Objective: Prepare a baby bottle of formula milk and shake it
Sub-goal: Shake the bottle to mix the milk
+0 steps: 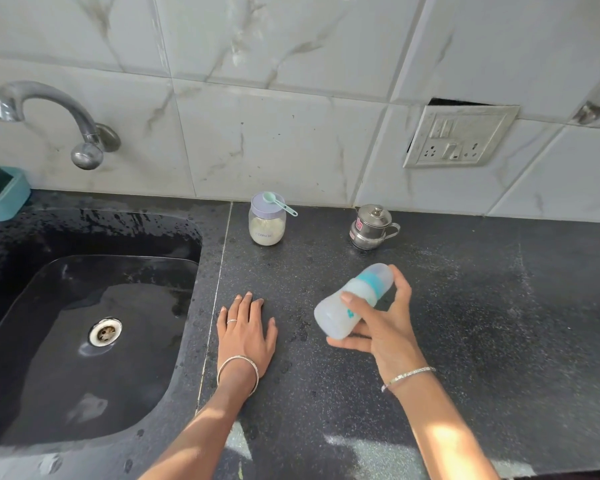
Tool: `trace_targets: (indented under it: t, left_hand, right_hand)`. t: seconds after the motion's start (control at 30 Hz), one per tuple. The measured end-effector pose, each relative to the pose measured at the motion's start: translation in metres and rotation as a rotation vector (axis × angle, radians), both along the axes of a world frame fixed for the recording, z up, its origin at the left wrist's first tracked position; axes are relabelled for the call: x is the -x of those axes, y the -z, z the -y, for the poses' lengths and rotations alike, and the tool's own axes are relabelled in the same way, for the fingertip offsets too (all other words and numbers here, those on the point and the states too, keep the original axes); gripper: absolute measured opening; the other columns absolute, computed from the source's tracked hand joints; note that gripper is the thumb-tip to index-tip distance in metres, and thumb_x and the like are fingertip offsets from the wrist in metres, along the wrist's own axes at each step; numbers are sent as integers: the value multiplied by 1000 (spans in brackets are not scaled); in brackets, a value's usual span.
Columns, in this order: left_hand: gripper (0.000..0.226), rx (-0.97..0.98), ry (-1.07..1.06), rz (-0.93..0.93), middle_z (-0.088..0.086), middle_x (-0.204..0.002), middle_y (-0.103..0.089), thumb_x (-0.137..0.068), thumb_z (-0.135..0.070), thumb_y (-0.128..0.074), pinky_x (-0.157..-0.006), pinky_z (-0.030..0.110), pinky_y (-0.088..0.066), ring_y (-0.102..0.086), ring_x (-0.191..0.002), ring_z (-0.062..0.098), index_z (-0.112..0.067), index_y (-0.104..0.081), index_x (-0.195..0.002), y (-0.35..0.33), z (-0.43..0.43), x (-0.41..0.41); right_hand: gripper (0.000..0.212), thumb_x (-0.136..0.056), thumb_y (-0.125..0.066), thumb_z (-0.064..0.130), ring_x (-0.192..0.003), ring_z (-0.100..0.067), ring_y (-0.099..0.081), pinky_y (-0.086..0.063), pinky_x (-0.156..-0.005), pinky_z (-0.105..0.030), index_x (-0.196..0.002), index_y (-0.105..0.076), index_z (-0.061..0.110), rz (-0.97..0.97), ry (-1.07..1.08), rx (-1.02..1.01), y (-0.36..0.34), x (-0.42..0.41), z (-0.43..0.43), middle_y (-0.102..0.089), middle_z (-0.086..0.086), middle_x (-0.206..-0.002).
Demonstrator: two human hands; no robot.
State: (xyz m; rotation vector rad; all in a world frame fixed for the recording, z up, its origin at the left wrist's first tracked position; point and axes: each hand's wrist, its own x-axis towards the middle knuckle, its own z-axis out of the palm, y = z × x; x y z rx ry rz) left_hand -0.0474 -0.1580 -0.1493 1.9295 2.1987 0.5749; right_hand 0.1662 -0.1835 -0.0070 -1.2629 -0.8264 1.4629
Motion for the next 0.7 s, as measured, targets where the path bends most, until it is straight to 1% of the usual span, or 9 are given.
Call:
trace_targets:
  t: [0.1, 0.13, 0.23, 0.27, 0.4, 0.43, 0.5, 0.57, 0.7]
  left_hand:
    - [45, 1, -1, 5, 7, -152, -49, -98, -43, -51, -123, 48, -19, -37, -146, 27, -18, -57, -135, 1, -1, -1]
    - [44, -1, -2, 4, 7, -152, -50, -98, -43, -51, -123, 48, -19, -37, -146, 27, -18, -57, -134, 2, -1, -1]
    - [44, -1, -4, -4, 7, -152, -50, -98, -43, -50, -123, 48, -18, -37, -146, 27, -18, -57, -135, 2, -1, 0]
    - [45, 0, -3, -6, 7, -152, -50, -98, -43, -49, -123, 48, -19, -37, -146, 27, -18, -57, -135, 2, 0, 0]
    - [44, -5, 0, -1, 7, -151, -50, -98, -42, -50, -123, 49, -20, -38, -146, 27, -18, -57, -134, 1, 0, -1]
    - [44, -8, 0, 3, 7, -151, -50, -98, -42, -51, -123, 49, -20, -38, -146, 27, -18, -57, -134, 1, 0, -1]
    - [44, -7, 2, -1, 7, -152, -49, -99, -43, -49, -123, 48, -19, -37, -147, 27, -18, -56, -135, 1, 0, -1]
    - [45, 5, 4, -6, 6, -153, -48, -99, -44, -47, -123, 48, -19, -35, -148, 26, -19, -56, -136, 0, 0, 0]
    - [44, -12, 1, 1, 7, -151, -50, -98, -43, -49, -123, 49, -20, -38, -146, 27, -18, -57, -134, 1, 0, 0]
  right_hand:
    - [96, -65, -94, 22, -90, -43, -79, -63, -61, -62, -134, -44, 65, 52, -147, 28, -5, -6, 1, -75, -15, -114]
    - [95, -64, -94, 22, -90, -43, -79, -63, -61, -61, -134, -45, 65, 49, -119, 10, -5, -6, 0, -75, -14, -115]
    - [91, -77, -90, 15, -93, -41, -78, -64, -62, -56, -135, -40, 64, 5, 32, -41, -4, -6, -4, -69, -10, -119]
    - [91, -77, -91, 15, -94, -41, -78, -64, -62, -56, -134, -40, 65, 17, 36, -50, -4, -5, -5, -70, -9, -118]
    - [95, -63, -99, 25, -91, -42, -79, -63, -59, -57, -128, -46, 70, 76, -196, -1, -7, -6, -4, -78, -12, -110]
    - [96, -62, -99, 26, -91, -42, -79, -63, -59, -57, -129, -46, 69, 72, -204, 1, -6, -6, -3, -79, -11, -109]
    - [98, -65, -100, 21, -93, -42, -79, -63, -60, -58, -132, -45, 66, 45, -114, -13, -3, -3, -3, -78, -9, -110]
    - [97, -70, -95, 17, -93, -41, -79, -64, -61, -57, -136, -41, 64, 41, -47, -24, -2, -3, -2, -75, -10, -114]
    - [98, -64, -100, 21, -91, -42, -79, -63, -59, -57, -131, -45, 67, 103, -193, 4, -6, -5, 1, -79, -11, -108]
